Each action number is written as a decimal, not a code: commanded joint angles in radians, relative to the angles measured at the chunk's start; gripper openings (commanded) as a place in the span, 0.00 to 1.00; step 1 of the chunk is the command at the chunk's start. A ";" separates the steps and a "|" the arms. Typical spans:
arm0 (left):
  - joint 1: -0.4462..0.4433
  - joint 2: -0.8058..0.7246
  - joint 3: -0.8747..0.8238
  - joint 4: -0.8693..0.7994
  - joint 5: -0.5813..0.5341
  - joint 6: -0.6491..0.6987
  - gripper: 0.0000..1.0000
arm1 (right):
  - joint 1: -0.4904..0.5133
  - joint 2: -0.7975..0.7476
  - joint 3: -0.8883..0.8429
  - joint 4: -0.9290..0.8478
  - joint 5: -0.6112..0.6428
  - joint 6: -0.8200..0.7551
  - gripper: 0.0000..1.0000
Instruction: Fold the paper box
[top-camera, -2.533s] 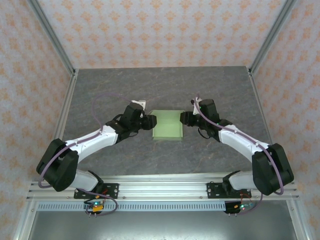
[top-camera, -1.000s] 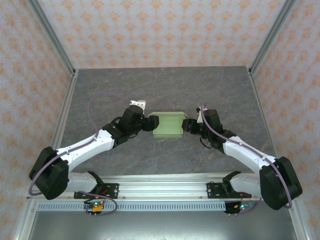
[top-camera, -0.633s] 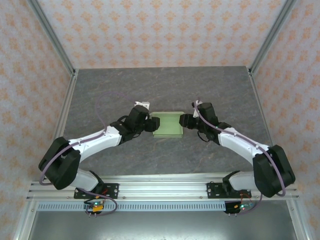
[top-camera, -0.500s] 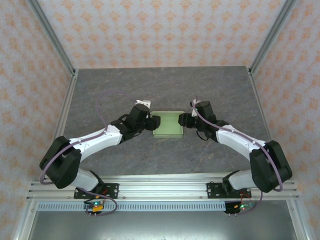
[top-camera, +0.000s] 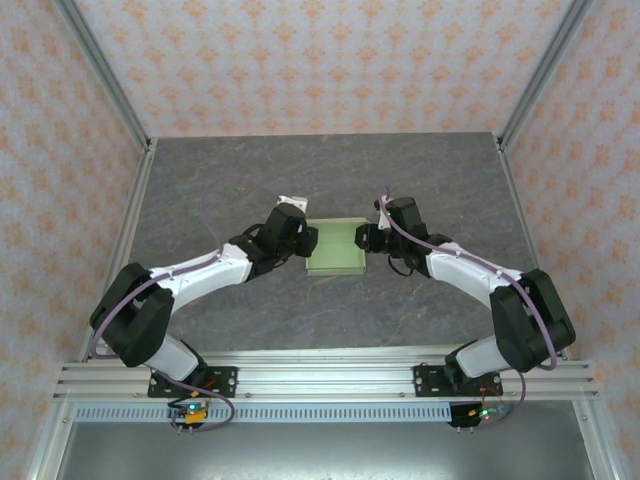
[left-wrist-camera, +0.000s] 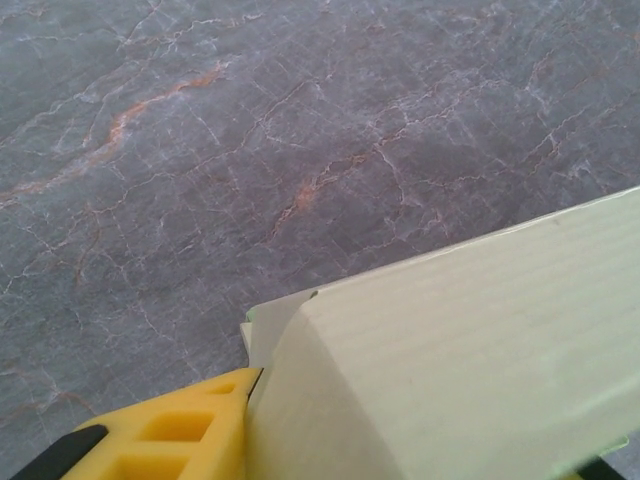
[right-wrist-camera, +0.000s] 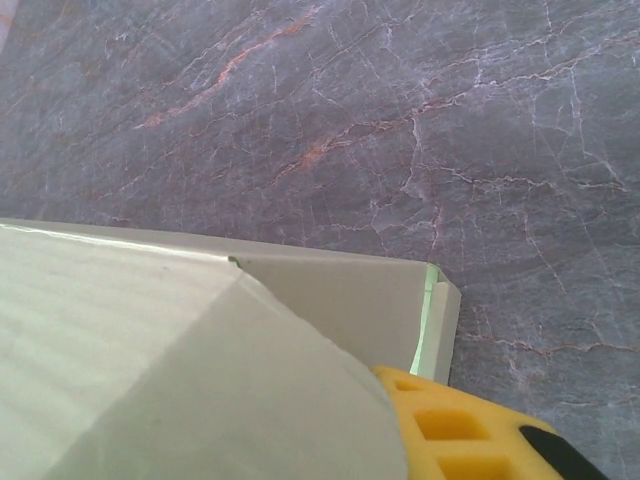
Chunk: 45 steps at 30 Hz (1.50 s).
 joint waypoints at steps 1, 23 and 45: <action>-0.001 0.014 0.038 0.003 0.006 -0.009 0.33 | 0.005 0.011 0.012 0.041 -0.025 0.029 0.26; -0.003 0.059 -0.049 0.088 0.103 -0.234 0.30 | 0.007 -0.052 -0.114 0.078 -0.027 0.068 0.22; -0.005 -0.003 -0.077 0.044 0.065 -0.218 0.54 | 0.006 -0.094 -0.138 0.059 -0.012 0.064 0.22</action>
